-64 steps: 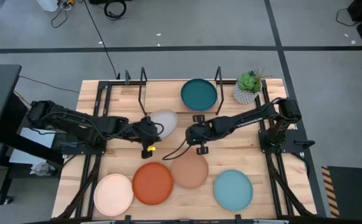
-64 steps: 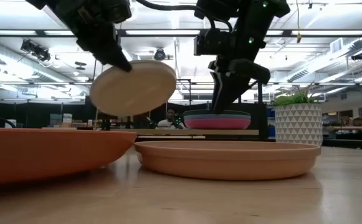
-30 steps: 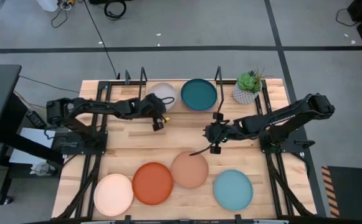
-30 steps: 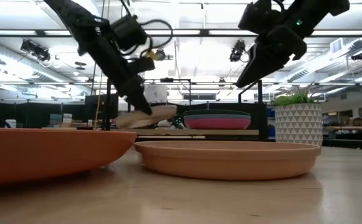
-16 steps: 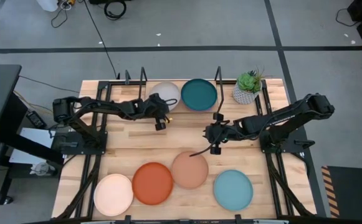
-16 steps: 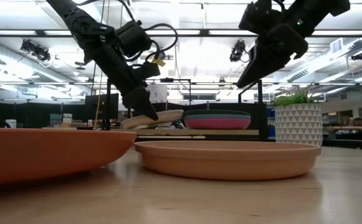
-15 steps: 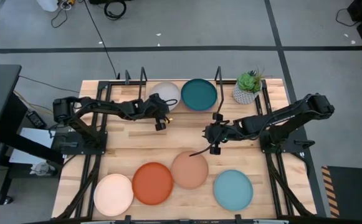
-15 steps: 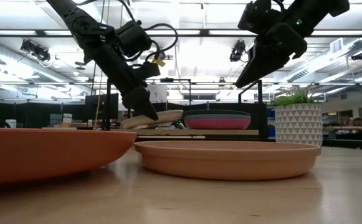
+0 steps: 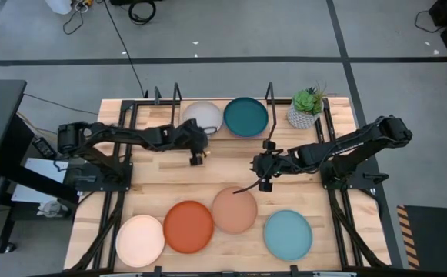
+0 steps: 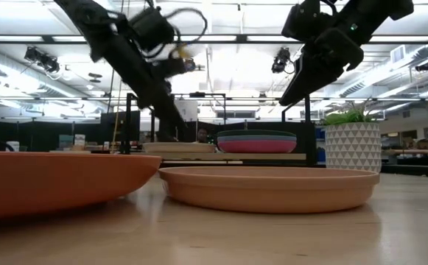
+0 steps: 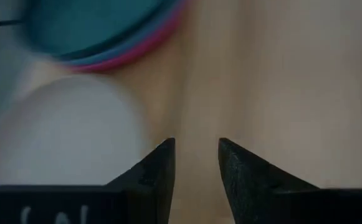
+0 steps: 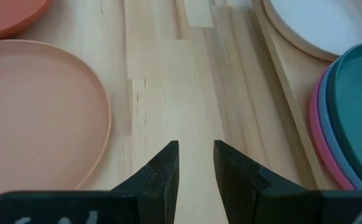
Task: Place and stack plates onto a shelf
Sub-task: Stack the brown plate on top of the gray plate on the shelf
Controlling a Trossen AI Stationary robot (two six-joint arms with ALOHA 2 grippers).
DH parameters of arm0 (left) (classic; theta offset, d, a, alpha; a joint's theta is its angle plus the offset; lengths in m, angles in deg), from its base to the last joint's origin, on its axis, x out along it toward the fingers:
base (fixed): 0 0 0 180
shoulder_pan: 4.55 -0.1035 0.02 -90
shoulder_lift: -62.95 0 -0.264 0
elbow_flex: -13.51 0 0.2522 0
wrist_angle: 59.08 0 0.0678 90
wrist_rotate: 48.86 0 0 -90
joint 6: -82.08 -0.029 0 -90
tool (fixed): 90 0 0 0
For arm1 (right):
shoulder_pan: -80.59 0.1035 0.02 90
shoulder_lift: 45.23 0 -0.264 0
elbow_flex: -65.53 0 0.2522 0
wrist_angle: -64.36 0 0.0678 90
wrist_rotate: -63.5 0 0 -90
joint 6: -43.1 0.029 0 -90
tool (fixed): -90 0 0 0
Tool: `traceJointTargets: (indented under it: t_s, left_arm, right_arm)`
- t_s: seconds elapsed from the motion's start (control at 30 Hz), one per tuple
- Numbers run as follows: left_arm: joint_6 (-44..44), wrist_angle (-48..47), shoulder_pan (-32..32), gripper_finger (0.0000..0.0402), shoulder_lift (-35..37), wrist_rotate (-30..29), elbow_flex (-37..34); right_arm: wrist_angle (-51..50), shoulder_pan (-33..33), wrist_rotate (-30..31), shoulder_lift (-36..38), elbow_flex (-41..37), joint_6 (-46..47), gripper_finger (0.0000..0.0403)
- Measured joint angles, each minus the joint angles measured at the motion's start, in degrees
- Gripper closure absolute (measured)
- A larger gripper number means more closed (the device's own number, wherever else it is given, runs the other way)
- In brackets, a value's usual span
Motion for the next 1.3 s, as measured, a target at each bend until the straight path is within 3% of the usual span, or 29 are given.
traceJointTargets:
  t_s: [0.3, 0.7, 0.8, 0.97, 1.03, 1.17, 1.3]
  left_arm:
    - [16.78, -7.23, 11.98, 0.0271, 2.17, 15.34, -0.02]
    - [39.78, -9.7, 27.21, 0.0271, 1.73, 15.72, -0.02]
    - [44.89, -10.24, 29.62, 0.0271, 1.73, 12.97, -0.02]
    - [46.11, -9.49, 30.69, 0.0271, 1.73, -2.17, -0.02]
    - [47.21, -8.58, 29.88, 0.0271, 1.73, -5.64, -0.02]
    - [47.37, -4.4, 28.27, 0.0271, 0.37, -6.91, 0.02]
    - [45.95, -1.61, 27.24, 0.0271, -4.0, -4.52, 2.0]
  right_arm:
    - [5.53, 1.43, 0.02, -0.17, -0.4, -2.65, 0.0297]
    - [13.02, 2.17, -0.2, -0.2, -4.2, -6.39, 0.0297]
    - [15.48, 2.52, -0.12, -0.2, -4.2, -8.57, 0.0297]
    - [20.96, 2.58, 0.02, -0.2, -4.17, -13.88, 0.0297]
    - [22.14, 2.49, 0.22, -0.2, -4.17, -14.93, 0.0297]
    - [22.16, 2.16, 3.31, -0.2, -4.17, -15.05, 0.0297]
    - [22.51, 2.14, 5.77, -0.91, -4.16, -14.8, 0.0297]
